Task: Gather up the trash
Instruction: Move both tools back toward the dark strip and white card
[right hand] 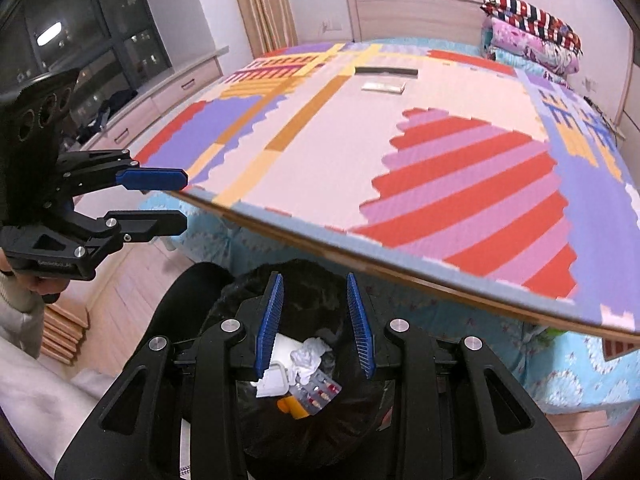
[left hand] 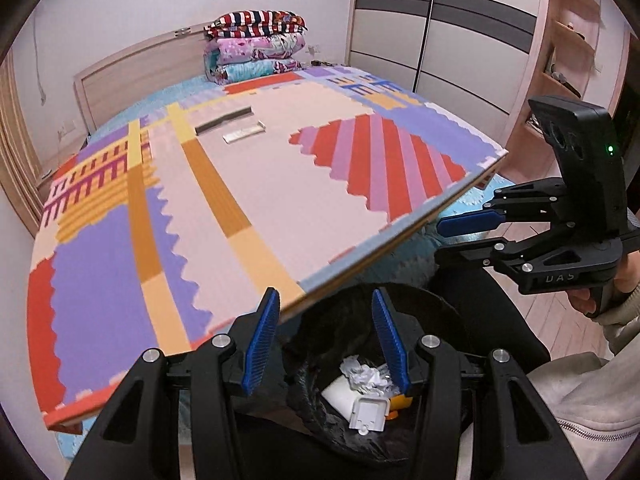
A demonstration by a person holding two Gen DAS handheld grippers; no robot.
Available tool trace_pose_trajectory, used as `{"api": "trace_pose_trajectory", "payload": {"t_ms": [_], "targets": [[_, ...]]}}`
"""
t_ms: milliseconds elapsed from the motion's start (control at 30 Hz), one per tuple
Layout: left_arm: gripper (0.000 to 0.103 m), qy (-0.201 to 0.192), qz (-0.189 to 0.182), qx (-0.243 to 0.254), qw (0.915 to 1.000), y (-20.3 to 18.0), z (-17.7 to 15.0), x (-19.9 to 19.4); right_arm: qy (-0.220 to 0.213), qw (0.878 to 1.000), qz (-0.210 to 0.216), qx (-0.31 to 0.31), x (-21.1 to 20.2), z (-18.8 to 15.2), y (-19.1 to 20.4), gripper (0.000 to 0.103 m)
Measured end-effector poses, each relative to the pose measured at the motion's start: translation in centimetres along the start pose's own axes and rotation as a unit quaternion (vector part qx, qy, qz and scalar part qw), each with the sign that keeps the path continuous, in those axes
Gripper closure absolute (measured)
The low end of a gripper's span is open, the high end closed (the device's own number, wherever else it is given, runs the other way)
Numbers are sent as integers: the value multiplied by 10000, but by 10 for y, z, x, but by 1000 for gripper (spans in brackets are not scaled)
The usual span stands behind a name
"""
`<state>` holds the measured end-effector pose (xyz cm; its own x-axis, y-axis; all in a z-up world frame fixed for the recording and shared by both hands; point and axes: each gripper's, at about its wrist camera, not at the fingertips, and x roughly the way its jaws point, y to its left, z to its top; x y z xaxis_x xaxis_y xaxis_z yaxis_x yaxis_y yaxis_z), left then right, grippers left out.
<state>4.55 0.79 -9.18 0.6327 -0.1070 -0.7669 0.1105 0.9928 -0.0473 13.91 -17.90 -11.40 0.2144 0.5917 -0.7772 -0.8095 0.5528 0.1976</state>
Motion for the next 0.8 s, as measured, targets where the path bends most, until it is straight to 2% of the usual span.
{"api": "trace_pose_trajectory", "payload": {"t_ms": [800], "targets": [[57, -171, 181, 138, 9996, 31, 48, 2, -153, 9996, -94, -197, 3, 48, -10, 70]]}}
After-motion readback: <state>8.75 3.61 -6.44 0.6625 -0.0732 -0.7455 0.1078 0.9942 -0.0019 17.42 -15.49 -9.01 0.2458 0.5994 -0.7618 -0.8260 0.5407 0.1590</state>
